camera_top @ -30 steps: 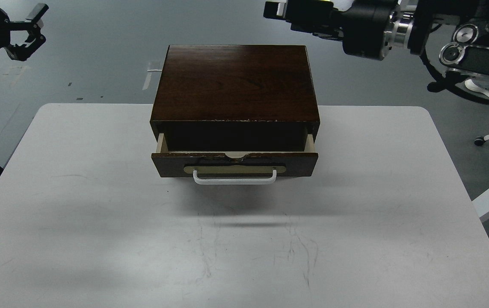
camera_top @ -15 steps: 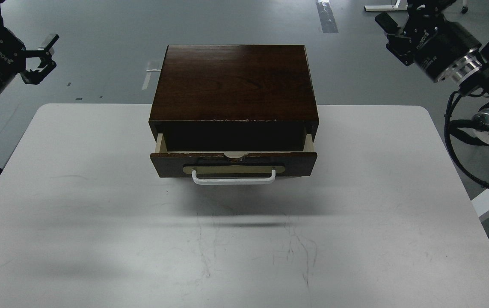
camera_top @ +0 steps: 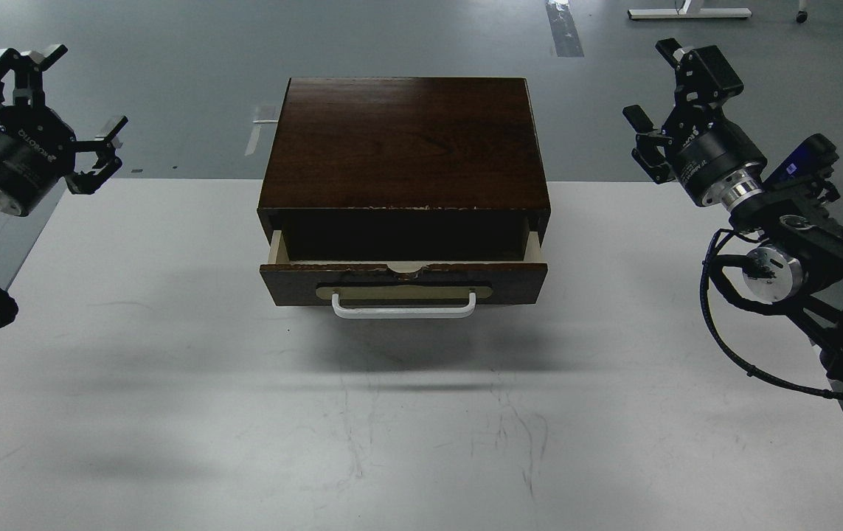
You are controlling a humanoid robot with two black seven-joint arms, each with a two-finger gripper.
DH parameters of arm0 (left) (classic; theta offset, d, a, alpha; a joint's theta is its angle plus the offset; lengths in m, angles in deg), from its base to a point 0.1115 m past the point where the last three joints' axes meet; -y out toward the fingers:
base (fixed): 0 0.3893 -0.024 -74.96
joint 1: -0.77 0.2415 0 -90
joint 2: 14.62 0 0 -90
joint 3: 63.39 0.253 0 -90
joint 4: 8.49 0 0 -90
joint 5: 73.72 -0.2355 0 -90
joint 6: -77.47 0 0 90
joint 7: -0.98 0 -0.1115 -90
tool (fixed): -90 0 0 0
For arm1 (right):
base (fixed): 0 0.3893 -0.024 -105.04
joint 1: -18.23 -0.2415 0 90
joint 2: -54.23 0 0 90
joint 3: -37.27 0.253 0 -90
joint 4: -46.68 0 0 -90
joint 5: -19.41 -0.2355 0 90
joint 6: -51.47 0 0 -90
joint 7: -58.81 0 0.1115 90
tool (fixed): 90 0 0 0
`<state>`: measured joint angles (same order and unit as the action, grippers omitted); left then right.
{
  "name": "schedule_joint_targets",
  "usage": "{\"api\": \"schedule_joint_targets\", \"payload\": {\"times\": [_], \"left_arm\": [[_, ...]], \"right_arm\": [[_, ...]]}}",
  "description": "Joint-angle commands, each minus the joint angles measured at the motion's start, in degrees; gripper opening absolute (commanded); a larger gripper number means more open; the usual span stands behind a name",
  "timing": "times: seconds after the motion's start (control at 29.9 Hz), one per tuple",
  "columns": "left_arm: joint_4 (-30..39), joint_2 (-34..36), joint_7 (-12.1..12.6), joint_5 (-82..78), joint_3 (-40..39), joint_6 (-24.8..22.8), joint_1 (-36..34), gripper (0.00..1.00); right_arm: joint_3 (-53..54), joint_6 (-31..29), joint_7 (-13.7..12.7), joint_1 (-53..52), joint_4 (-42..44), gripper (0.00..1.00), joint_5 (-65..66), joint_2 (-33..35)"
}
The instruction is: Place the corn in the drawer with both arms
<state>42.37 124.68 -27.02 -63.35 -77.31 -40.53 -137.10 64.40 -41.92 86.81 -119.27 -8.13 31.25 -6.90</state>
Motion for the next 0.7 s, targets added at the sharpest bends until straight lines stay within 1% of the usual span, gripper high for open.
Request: {"api": "schedule_joint_targets", "payload": {"times": [0.0, 0.67], "left_arm": [[0.20, 0.01, 0.00, 0.00, -0.84, 0.00, 0.49, 0.98], [0.81, 0.45, 0.00, 0.18, -3.66, 0.00, 2.07, 0.98]], "right_arm": [[0.11, -0.03, 0.00, 0.47, 1.46, 1.00, -1.12, -2.32], [1.08, -0.29, 0.00, 2.76, 2.17, 1.00, -3.93, -3.38]]}}
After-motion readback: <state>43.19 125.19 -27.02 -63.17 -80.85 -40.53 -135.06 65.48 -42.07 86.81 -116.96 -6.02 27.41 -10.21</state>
